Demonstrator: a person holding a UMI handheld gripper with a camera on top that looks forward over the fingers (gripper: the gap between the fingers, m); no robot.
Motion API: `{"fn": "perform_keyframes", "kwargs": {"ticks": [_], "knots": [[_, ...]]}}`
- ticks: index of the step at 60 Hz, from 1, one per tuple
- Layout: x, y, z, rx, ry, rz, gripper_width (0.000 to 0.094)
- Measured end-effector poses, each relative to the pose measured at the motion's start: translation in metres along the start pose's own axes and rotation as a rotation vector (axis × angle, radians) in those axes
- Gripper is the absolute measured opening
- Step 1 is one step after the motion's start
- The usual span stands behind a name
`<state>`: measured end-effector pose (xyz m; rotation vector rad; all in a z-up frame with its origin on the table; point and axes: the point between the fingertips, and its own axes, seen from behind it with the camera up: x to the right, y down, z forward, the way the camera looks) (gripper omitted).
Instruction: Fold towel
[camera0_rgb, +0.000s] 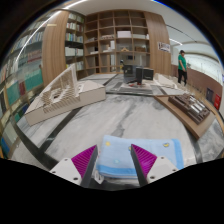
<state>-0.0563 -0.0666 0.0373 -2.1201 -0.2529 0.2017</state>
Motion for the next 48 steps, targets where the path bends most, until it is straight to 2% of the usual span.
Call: {"fn": "perform_keyframes", "kwargs": {"ticks": [11,13,15,16,17,23,35,41,48], "knots": [[-0.033,0.023,0.058,-0.080,-0.004,-0.018,0.0426],[-0.027,0.017,0.061,-0.032,0.024,-0.046,0.0400],[-0.018,0.018,0.065,-0.025,0.056,-0.074,0.0280],[-0.016,0.016,0.066,-0.018,0.066,-0.082,0.0174],[-0.014,0.017,0.066,-0.015,0.076,-0.088,0.0139],[-0.012,0.014,0.068,0.023,0.099,-0.156,0.0039],[-0.013,0.006,0.061,0.045,0.084,-0.111,0.0009],[-0.002,-0.021,0.043,0.083,0.067,-0.063,0.0010],[0.040,-0.053,0.012,0.141,0.109,-0.015,0.0012]]}}
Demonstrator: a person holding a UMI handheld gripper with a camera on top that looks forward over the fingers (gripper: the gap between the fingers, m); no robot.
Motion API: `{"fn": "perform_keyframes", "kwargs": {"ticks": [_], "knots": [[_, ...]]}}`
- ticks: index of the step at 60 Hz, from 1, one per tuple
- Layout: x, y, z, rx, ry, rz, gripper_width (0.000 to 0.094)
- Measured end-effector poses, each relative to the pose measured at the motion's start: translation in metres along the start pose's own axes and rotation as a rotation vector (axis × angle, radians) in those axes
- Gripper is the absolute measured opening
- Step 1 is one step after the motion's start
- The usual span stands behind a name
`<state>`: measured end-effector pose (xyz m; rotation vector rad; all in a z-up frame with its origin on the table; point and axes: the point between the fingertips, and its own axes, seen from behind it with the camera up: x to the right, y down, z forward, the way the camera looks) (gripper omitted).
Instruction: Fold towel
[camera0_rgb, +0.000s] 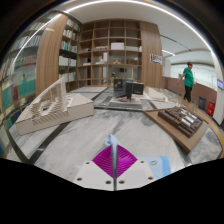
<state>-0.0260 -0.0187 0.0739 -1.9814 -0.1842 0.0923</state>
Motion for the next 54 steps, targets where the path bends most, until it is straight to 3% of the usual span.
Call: {"fn": "perform_keyframes", "kwargs": {"ticks": [8,18,27,29,32,40,41,44,54], "knots": [[0.068,-0.008,-0.014,0.011,0.080,0.038,0.0018],[0.129,0.048,-0.007,-0.129,0.162,0.097,0.0020],[0.155,0.059,-0.006,-0.155,0.211,0.092,0.0038],[0.156,0.057,-0.008,-0.158,0.217,0.103,0.0082],[0.158,0.054,-0.013,-0.169,0.212,0.119,0.0222],[0.161,0.042,-0.037,-0.174,0.194,0.126,0.0830],[0.161,0.040,-0.041,-0.173,0.191,0.124,0.0867],[0.159,0.033,-0.054,-0.168,0.178,0.116,0.0816],[0.133,0.006,-0.105,-0.127,0.134,0.078,0.0832]]}}
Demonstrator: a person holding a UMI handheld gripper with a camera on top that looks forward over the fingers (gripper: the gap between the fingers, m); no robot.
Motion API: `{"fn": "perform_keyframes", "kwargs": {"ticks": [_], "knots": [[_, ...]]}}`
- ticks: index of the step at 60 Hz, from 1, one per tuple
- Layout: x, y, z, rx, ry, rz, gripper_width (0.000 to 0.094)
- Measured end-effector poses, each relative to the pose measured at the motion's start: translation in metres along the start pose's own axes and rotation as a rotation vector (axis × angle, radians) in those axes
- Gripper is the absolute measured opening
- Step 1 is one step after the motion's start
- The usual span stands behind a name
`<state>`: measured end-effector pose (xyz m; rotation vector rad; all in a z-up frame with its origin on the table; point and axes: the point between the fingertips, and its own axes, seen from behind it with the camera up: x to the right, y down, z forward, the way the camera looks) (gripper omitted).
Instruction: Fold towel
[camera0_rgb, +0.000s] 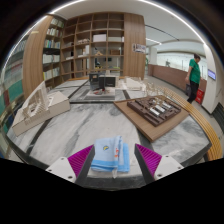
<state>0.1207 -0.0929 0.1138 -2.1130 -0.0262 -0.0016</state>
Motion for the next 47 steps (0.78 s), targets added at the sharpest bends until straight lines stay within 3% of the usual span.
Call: {"fn": "perform_keyframes", "kwargs": {"ticks": [18,33,47], "knots": [[-0.064,-0.018,-0.098,0.120,-0.080,-0.096,0.0836],[-0.066,0.014,-0.122,0.075,-0.050,-0.187,0.0837],[-0.098,0.036,-0.119,0.072,-0.141,-0.069,0.0833]]}}
